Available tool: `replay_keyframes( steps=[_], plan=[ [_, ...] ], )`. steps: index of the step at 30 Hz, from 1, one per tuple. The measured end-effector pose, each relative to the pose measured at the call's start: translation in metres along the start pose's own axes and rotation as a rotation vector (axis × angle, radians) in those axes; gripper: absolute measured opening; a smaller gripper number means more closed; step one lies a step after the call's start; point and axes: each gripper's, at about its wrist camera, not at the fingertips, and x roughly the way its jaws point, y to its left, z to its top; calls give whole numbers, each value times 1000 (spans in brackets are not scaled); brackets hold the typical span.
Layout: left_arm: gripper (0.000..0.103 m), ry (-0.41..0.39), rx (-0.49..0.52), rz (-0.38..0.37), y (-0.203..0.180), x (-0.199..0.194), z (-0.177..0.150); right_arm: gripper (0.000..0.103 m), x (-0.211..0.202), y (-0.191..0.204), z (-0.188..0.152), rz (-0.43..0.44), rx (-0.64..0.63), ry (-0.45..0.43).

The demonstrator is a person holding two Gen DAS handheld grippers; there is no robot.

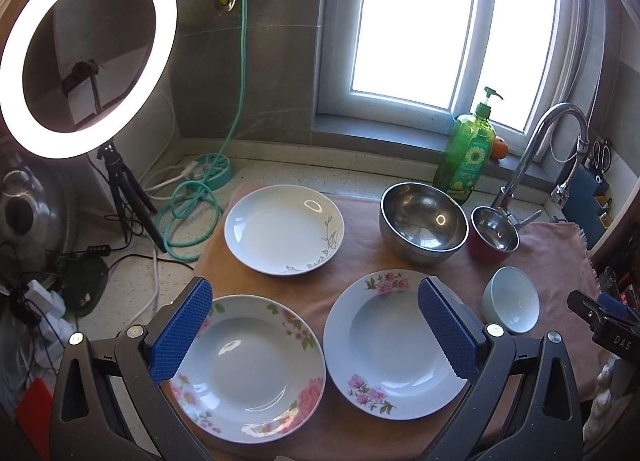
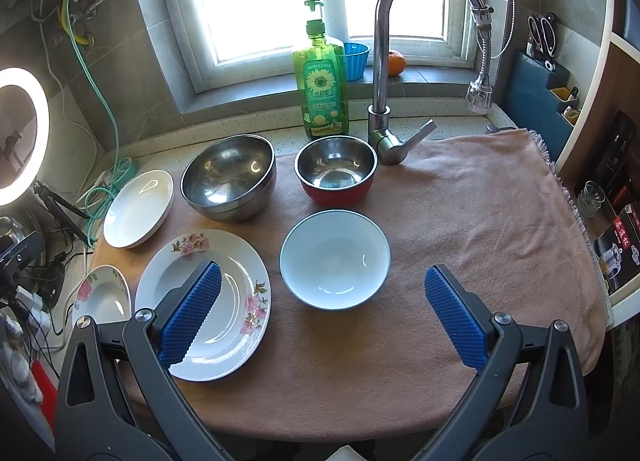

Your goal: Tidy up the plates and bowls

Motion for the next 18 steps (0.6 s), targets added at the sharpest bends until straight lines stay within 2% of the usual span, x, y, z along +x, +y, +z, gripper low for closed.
replay_keyframes(
  steps=[13,18],
  plan=[
    [102,11,2,-5,0,6,0,103,8,1,-4,-7,2,10],
    [102,9,1,9,9,8,3,103,16,-5,-8,3,11,38]
  ],
)
